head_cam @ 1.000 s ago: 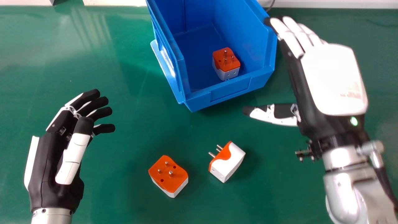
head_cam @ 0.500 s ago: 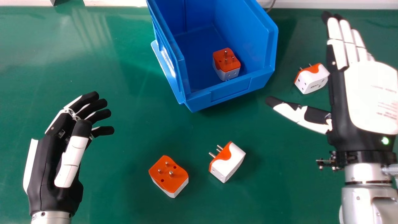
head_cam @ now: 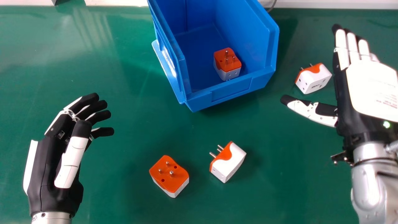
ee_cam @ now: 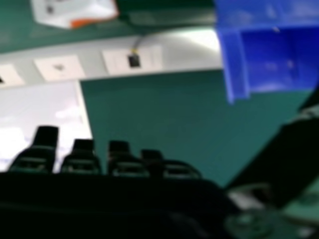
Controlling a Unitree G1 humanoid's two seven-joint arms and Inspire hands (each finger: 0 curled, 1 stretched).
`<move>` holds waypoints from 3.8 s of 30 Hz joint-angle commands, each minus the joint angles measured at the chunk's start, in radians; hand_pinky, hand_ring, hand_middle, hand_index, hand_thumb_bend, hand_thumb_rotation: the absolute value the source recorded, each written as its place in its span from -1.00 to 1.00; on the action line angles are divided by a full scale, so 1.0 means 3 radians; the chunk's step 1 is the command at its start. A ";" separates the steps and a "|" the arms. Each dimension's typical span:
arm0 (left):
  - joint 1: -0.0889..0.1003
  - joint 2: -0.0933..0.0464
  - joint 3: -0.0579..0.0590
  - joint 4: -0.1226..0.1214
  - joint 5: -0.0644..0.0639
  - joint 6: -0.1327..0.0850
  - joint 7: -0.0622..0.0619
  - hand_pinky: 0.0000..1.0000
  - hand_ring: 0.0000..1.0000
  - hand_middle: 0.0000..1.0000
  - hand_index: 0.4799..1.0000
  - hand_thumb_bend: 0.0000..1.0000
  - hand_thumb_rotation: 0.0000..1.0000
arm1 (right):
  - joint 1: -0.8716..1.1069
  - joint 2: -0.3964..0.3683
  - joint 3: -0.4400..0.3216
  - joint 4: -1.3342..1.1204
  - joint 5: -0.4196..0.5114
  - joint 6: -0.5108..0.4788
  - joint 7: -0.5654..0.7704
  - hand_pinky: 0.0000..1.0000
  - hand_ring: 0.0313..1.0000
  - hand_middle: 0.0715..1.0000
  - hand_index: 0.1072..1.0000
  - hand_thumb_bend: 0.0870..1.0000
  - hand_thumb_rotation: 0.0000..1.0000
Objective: Pick all objects and put in blue box
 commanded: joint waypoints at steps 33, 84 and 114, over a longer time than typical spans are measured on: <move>-0.0040 0.0047 0.0048 -0.0024 0.0000 -0.0095 0.0008 0.14 0.39 0.45 -0.10 0.96 0.37 | -0.1955 -0.0171 0.0274 0.2362 0.0615 0.0508 0.0500 0.67 0.85 0.92 0.85 0.15 -0.12; 0.0064 0.0016 0.0037 -0.0032 -0.0012 -0.0153 0.0027 0.15 0.40 0.46 -0.10 0.95 0.38 | -0.2647 0.0178 0.0548 0.3381 0.1138 0.1064 0.0075 0.72 0.85 0.92 0.80 0.18 -0.18; 0.0154 0.0013 0.0037 -0.0244 -0.0002 0.0014 0.0161 0.12 0.36 0.43 -0.16 0.98 0.34 | -0.2944 0.0168 0.0604 0.3863 0.1261 0.1010 0.0062 0.50 0.79 0.86 0.67 0.24 -0.28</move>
